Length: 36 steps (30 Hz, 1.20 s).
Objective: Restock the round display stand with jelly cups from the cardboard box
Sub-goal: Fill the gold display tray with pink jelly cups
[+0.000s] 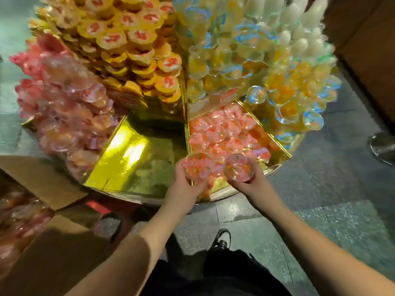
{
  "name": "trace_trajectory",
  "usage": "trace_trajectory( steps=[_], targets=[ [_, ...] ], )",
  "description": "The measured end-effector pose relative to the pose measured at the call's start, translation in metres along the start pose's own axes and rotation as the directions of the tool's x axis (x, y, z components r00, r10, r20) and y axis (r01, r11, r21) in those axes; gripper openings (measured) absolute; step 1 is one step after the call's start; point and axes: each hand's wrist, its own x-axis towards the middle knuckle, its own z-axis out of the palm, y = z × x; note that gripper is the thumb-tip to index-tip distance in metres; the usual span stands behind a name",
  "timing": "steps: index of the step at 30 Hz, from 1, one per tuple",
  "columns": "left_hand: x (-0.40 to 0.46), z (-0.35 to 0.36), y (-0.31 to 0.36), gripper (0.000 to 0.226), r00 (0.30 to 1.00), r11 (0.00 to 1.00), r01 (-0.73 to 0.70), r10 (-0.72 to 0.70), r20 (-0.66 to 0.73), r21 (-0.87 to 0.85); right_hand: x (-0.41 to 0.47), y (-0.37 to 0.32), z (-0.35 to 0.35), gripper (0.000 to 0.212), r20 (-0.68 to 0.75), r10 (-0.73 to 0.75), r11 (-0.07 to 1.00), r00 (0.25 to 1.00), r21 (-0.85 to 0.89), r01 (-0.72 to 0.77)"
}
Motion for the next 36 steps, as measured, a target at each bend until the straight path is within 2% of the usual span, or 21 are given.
trace_trajectory(
  steps=[2,4,7,11,16,20,26,31,36],
  targets=[
    [0.01,0.04,0.006,0.068,1.0,1.0,0.019,-0.019,0.009,-0.012,0.005,0.019,-0.034,0.07,-0.056,0.033,0.999,0.998,-0.006,-0.034],
    [0.023,0.071,0.011,0.071,0.998,0.998,0.057,-0.057,0.018,-0.003,0.014,0.036,-0.06,0.076,-0.109,0.059,0.997,0.992,-0.038,-0.064],
    [0.049,0.106,0.014,0.077,0.996,0.995,0.091,-0.091,0.01,0.04,0.038,0.047,-0.085,0.059,-0.175,0.021,1.0,0.984,-0.014,-0.024],
    [0.092,0.141,0.01,0.08,0.989,0.985,0.141,-0.136,-0.049,0.098,0.079,0.052,-0.1,0.05,-0.242,0.003,0.999,0.97,0.046,0.009],
    [0.137,0.176,-0.001,0.078,0.978,0.97,0.181,-0.161,-0.132,0.163,0.134,0.081,-0.094,0.048,-0.316,-0.021,0.999,0.948,0.031,0.032],
    [0.161,0.194,-0.013,0.071,0.973,0.97,0.179,-0.149,-0.179,0.165,0.176,0.119,-0.078,0.059,-0.376,0.054,0.998,0.925,0.006,-0.056],
    [0.175,0.211,-0.02,0.064,0.96,0.966,0.187,-0.141,-0.244,0.18,0.195,0.112,-0.065,0.054,-0.45,0.077,0.996,0.89,-0.014,-0.093],
    [0.181,0.219,-0.022,0.064,0.953,0.97,0.173,-0.121,-0.276,0.172,0.197,0.11,-0.058,0.039,-0.484,0.11,0.991,0.868,-0.009,-0.13],
    [0.184,0.222,-0.022,0.068,0.953,0.963,0.187,-0.129,-0.276,0.196,0.197,0.102,-0.054,0.043,-0.51,0.126,0.989,0.851,-0.006,-0.15]
  ],
)
